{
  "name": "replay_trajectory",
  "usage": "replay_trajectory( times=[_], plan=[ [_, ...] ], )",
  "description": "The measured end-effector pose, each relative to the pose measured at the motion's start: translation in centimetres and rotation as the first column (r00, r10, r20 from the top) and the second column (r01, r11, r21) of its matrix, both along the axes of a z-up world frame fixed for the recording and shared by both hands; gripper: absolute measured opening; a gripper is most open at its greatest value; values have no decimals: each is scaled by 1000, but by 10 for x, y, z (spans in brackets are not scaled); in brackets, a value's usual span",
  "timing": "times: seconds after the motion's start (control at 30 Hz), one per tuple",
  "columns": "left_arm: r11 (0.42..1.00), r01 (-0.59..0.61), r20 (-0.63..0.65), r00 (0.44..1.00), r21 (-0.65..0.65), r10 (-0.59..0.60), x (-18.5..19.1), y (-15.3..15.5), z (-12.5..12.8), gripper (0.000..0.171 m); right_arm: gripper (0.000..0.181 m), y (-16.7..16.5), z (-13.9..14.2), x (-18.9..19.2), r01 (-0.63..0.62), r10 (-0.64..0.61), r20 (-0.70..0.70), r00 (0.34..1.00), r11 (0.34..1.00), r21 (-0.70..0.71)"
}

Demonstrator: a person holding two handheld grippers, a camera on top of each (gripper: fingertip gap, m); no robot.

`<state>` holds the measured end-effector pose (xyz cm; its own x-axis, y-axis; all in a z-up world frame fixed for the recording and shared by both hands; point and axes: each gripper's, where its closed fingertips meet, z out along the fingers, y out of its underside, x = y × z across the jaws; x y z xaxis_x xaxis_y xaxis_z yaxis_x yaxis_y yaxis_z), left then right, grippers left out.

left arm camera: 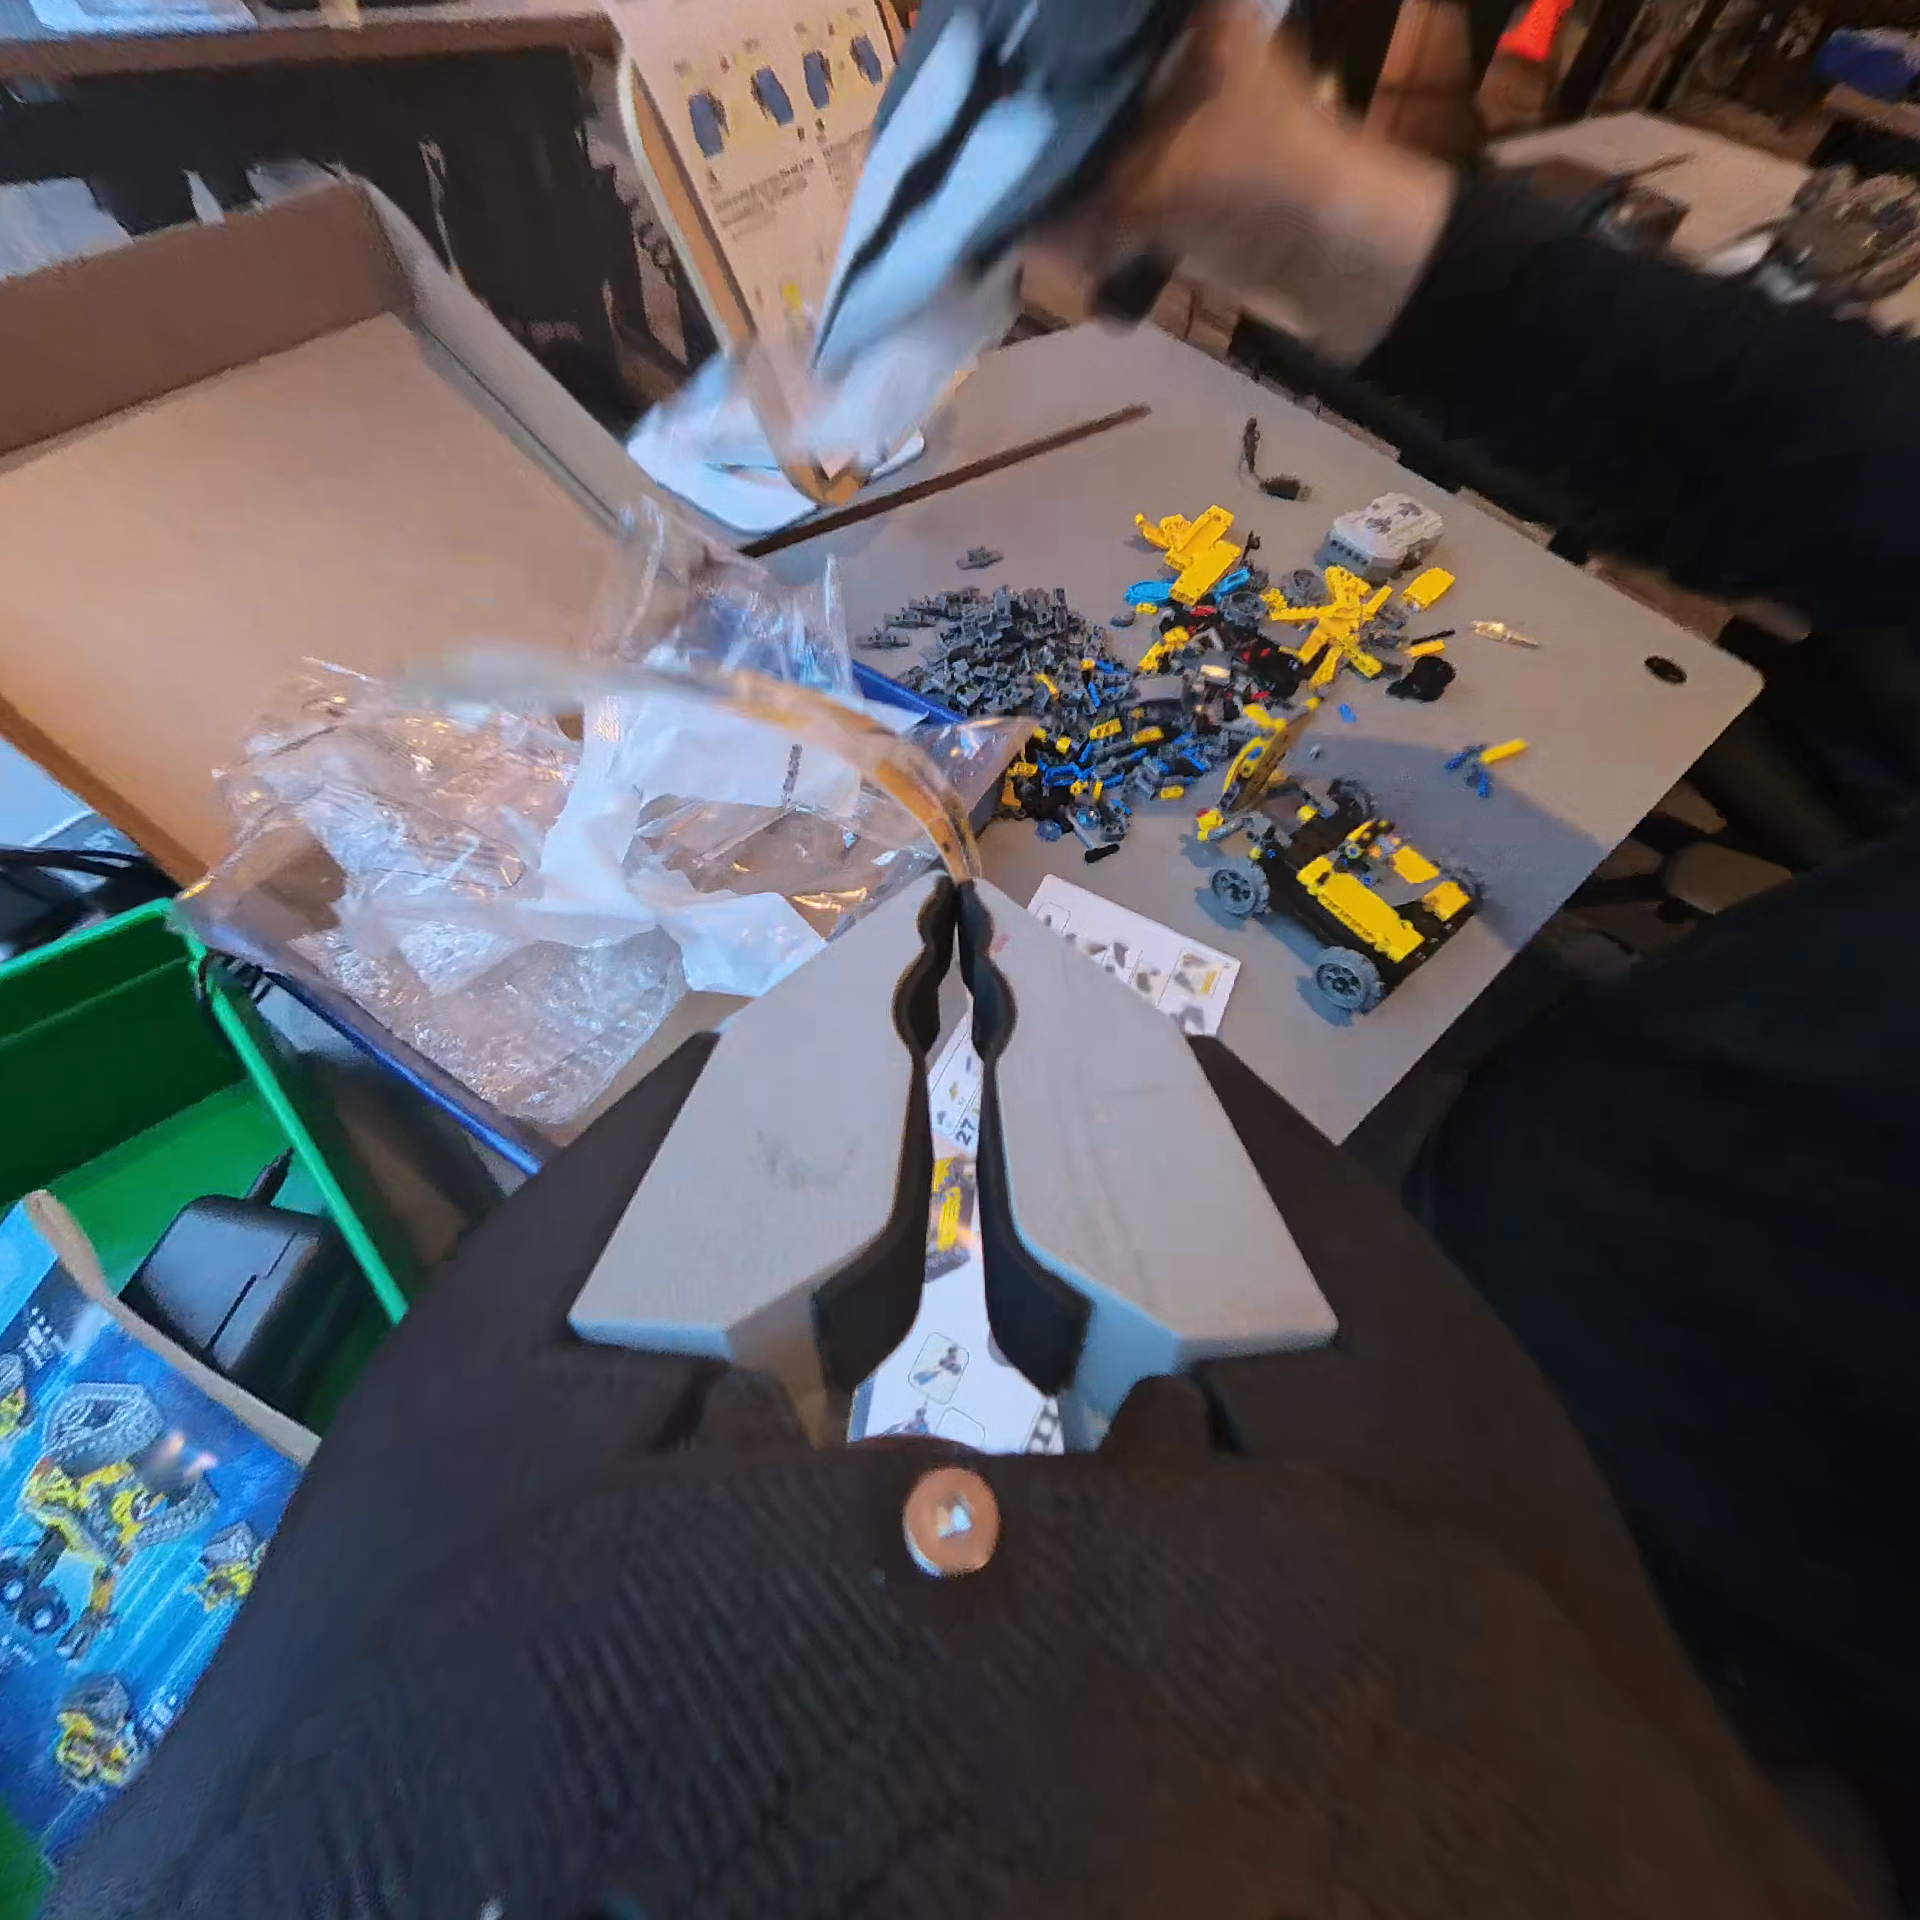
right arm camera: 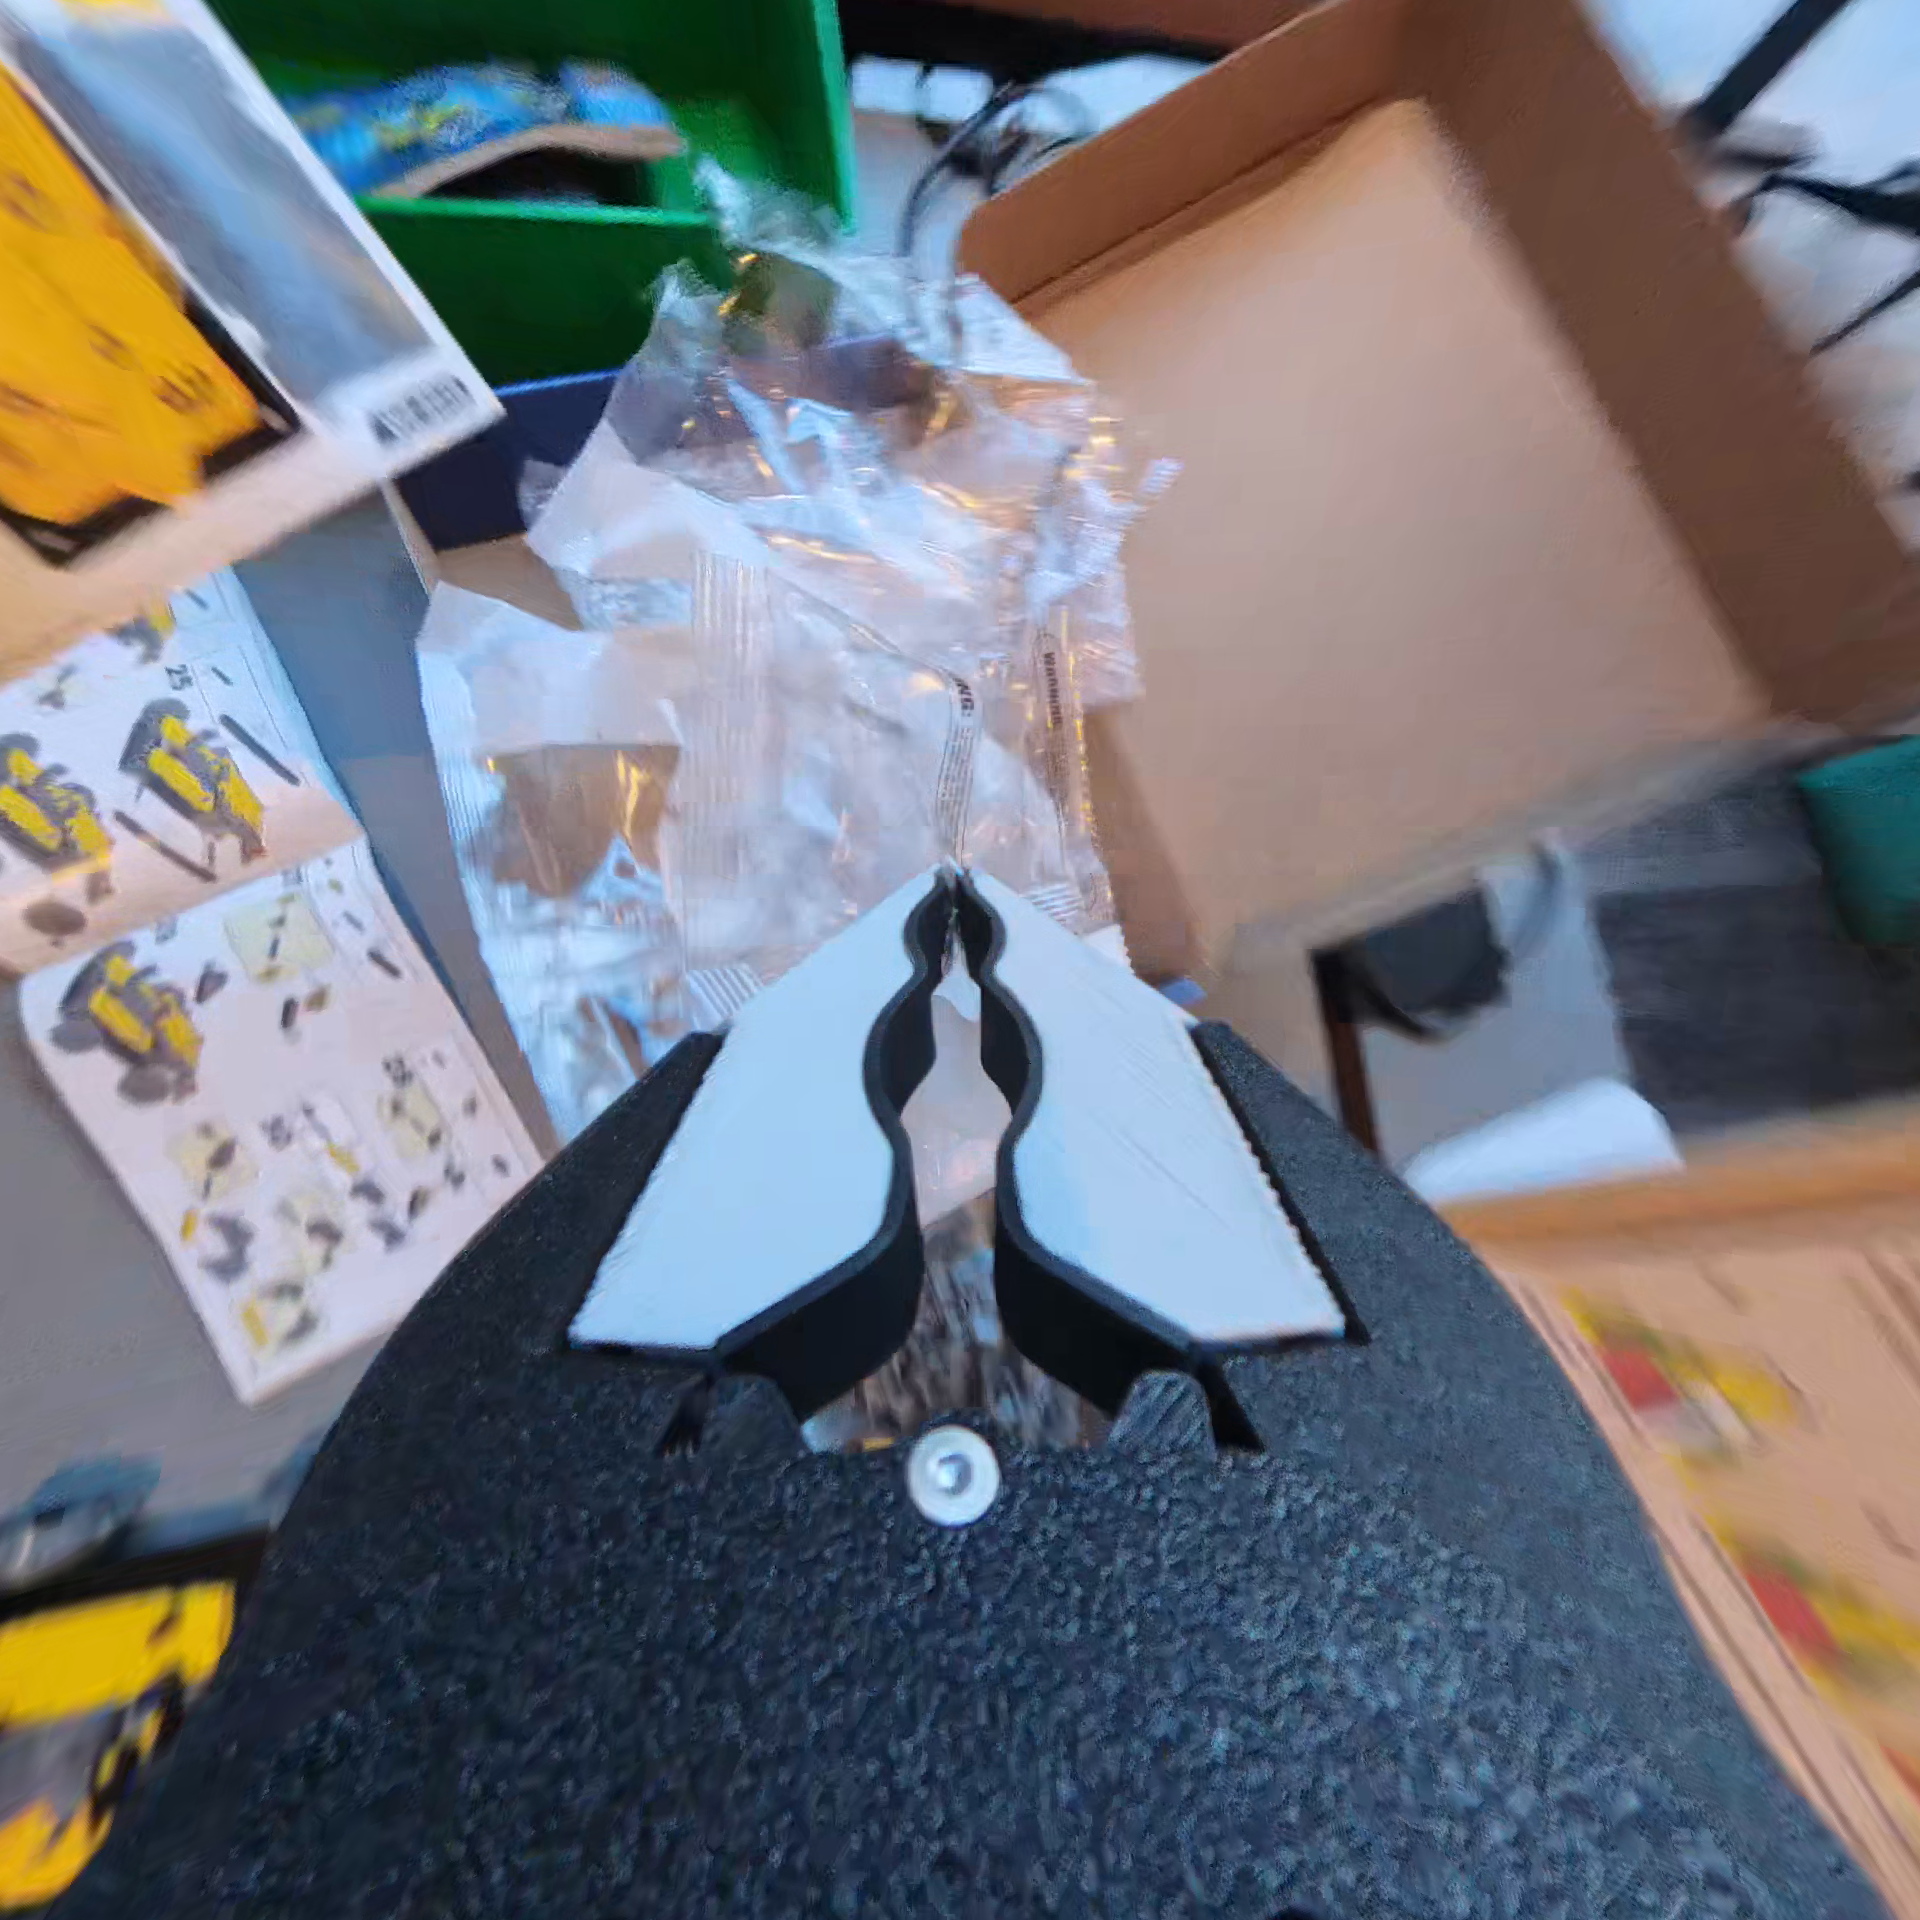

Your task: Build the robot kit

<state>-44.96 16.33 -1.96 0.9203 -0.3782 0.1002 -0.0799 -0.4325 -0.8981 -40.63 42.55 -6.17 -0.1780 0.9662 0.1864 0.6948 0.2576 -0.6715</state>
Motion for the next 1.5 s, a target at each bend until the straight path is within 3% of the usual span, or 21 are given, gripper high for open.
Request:
replay_trajectory(
  times=[0.1,0.2,0.27,0.3,0.33,0.4,0.57,0.67,0.77,0.83,0.9,1.0,1.1,1.17,1.23,1.37,1.43,1.5],
  plan=[
    [996,19,35,999,86,-22,3,-12,28,0,0,-40,-93,-67,-66,81,171,982,994,-90],
    [988,61,-9,998,141,-60,19,-8,59,0,0,-56,-181,-83,-55,96,350,932,991,-125],
    [980,104,-59,994,168,-95,36,8,82,0,0,-65,-208,-83,-39,101,395,913,986,-163],
    [975,126,-88,990,182,-111,46,19,95,0,2,-68,-208,-84,-34,102,375,921,982,-185],
    [969,152,-115,985,196,-131,55,31,107,0,7,-71,-199,-84,-38,109,342,933,978,-207],
    [950,219,-153,970,222,-188,80,58,132,0,35,-70,-166,-77,-52,115,263,958,971,-234],
    [837,379,-139,925,395,-353,155,125,203,0,76,-27,-28,-9,-60,30,-87,996,927,-370],
    [810,415,-124,908,416,-401,194,181,216,0,76,34,29,71,9,-126,-238,963,898,-441],
    [770,497,-74,855,400,-514,246,241,209,0,76,129,24,188,310,-407,-207,889,871,-381],
    [767,530,-69,836,361,-545,278,290,191,0,74,176,10,282,483,-574,-197,794,794,-369],
    [746,583,-16,791,322,-611,315,337,163,0,73,198,-9,366,573,-686,-191,702,703,-422],
    [713,650,95,717,263,-690,370,404,103,0,71,200,-36,465,636,-784,-205,585,601,-483],
    [713,683,150,697,162,-702,417,460,25,0,68,183,-50,526,653,-821,-251,512,562,-508],
    [714,695,158,698,83,-698,440,482,-29,0,65,168,-53,550,635,-827,-282,487,557,-536],
    [723,686,173,724,-78,-668,453,494,-86,0,64,156,-57,564,621,-826,-297,479,558,-551],
    [746,492,72,852,-449,-518,433,504,-186,0,64,137,-65,563,598,-806,-295,513,582,-552],
    [733,387,39,895,-560,-444,416,499,-213,14,64,130,-70,553,582,-787,-288,545,603,-546],
    [770,322,14,926,-551,-377,403,502,-218,30,64,126,-75,540,580,-772,-275,574,620,-529]
  ],
)
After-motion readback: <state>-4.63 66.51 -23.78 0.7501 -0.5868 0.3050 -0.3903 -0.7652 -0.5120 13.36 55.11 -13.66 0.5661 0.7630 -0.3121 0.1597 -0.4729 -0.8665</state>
